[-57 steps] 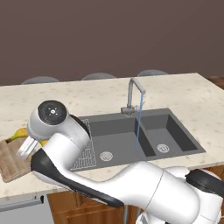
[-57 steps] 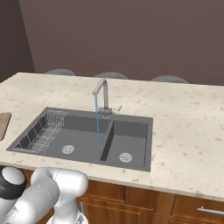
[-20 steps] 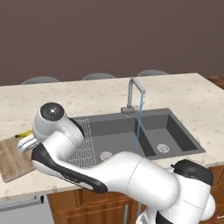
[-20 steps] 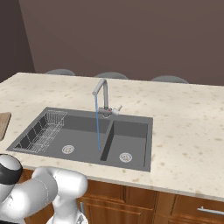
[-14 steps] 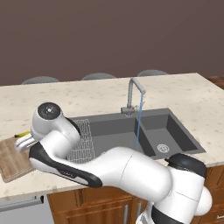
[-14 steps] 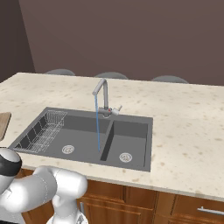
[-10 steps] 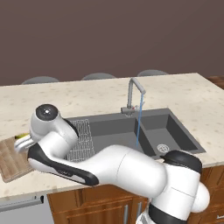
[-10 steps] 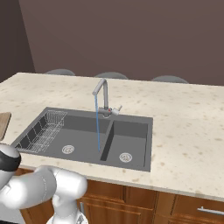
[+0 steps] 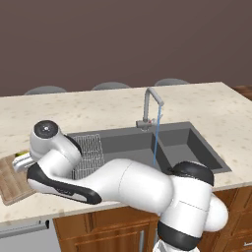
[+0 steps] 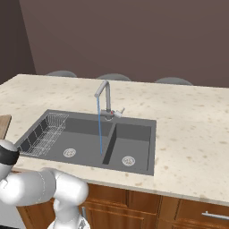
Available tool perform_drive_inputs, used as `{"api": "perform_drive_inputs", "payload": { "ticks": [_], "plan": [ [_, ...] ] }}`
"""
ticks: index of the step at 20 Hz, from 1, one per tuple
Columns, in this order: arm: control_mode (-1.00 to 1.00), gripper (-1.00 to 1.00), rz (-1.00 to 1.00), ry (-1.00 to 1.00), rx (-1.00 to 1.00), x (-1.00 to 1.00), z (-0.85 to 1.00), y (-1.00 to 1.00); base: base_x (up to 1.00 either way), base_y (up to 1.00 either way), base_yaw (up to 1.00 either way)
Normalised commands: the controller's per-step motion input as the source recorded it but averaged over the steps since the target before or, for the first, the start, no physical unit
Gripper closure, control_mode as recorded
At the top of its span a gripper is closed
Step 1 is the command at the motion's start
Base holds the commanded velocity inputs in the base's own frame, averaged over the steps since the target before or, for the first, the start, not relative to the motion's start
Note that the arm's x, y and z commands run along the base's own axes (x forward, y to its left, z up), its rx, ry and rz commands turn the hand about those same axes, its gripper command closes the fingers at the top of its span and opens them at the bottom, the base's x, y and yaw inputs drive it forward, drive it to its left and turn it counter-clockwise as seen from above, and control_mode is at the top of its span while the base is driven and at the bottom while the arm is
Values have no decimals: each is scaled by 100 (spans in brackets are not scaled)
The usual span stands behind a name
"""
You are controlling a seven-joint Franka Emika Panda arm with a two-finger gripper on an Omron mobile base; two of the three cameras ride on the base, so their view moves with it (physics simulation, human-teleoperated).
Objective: Pick the banana from the sink and place it on the cutting board to airdry. Then turn off the sink faucet.
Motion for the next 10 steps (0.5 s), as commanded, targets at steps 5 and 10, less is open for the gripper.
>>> {"api": "perform_drive_inputs", "payload": {
  "ticks": [5, 10],
  "plan": [
    [-100, 100, -5, 3, 0, 18, -21, 13, 0, 0, 0],
    [-100, 100, -5, 5, 0, 19, -27, 10, 0, 0, 0]
  ]
}}
